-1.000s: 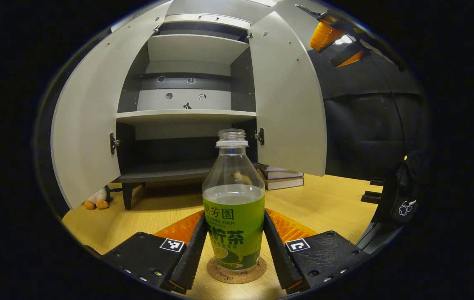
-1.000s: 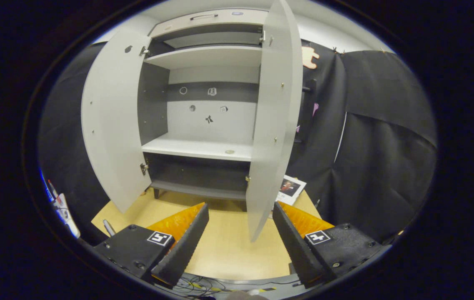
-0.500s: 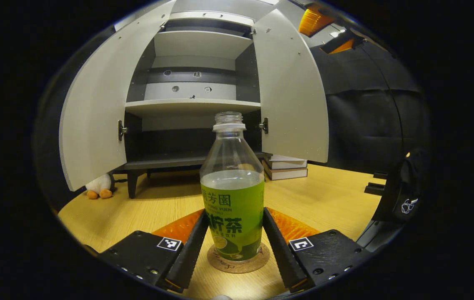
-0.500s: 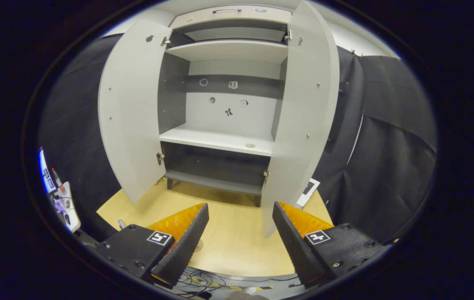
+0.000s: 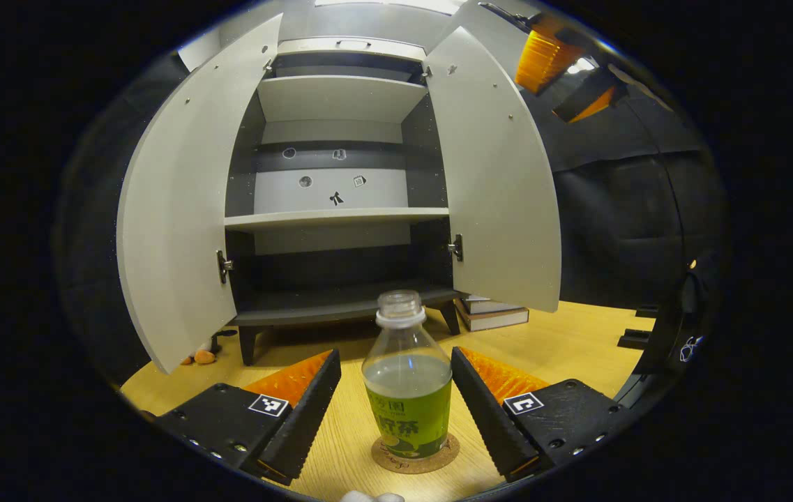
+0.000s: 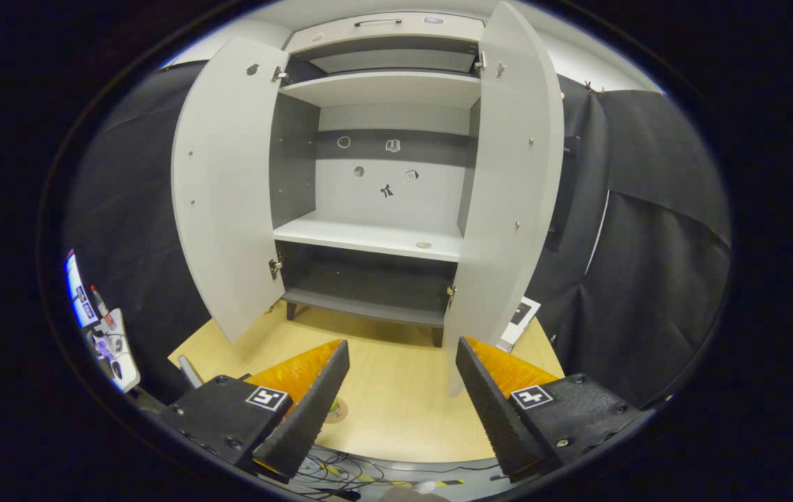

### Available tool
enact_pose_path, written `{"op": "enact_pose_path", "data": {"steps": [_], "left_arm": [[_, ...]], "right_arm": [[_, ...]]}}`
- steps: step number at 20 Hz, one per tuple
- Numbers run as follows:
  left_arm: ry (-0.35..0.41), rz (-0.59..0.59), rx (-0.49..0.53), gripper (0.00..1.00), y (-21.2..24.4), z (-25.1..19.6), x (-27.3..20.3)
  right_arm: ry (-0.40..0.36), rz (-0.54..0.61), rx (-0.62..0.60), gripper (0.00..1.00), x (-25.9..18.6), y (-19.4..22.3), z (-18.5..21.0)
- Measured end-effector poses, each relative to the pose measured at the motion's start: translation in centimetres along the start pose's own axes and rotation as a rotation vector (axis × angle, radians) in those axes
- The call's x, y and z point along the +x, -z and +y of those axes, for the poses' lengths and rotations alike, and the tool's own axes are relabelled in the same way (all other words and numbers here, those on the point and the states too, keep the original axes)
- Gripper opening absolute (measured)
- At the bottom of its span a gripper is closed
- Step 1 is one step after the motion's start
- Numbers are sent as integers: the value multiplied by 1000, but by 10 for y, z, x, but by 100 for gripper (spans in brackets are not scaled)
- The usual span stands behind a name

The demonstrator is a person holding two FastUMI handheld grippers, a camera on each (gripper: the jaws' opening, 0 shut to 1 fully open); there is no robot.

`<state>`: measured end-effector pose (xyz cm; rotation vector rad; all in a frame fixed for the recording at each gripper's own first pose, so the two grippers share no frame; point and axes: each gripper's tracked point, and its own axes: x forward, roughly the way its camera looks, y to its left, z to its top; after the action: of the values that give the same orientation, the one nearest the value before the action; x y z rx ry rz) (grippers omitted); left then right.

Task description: Grasp the bottle in the cabinet with the left hand and place it on the coaster, then close the right door with the right hand and the left door with the left hand.

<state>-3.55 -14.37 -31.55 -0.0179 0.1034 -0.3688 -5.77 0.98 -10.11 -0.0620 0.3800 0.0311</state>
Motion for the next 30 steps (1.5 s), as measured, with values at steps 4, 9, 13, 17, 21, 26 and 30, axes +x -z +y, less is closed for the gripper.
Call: {"op": "enact_pose_path", "data": {"steps": [4,9,13,17,21,26,30], "left_arm": [[-13,-63,-14,96,-68,13,0],[-50,-79,-91,96,-149,37,-7],[-119,-32,-104,96,-193,68,-20],[-231,-17,-26,96,-228,105,-45],[-284,-8,16,96,-255,126,-70],[-309,49,21,96,-253,115,-86],[-319,49,-5,96,-262,93,-78]], "right_arm": [[24,-40,33,100,-2,-7,-8],[33,-98,91,100,-1,-16,-14],[44,-161,113,100,0,-31,-22],[73,-244,107,99,-1,-53,-42],[127,-318,133,99,0,-73,-82],[261,-366,198,100,4,-89,-174],[326,-414,270,98,12,-112,-238]]}}
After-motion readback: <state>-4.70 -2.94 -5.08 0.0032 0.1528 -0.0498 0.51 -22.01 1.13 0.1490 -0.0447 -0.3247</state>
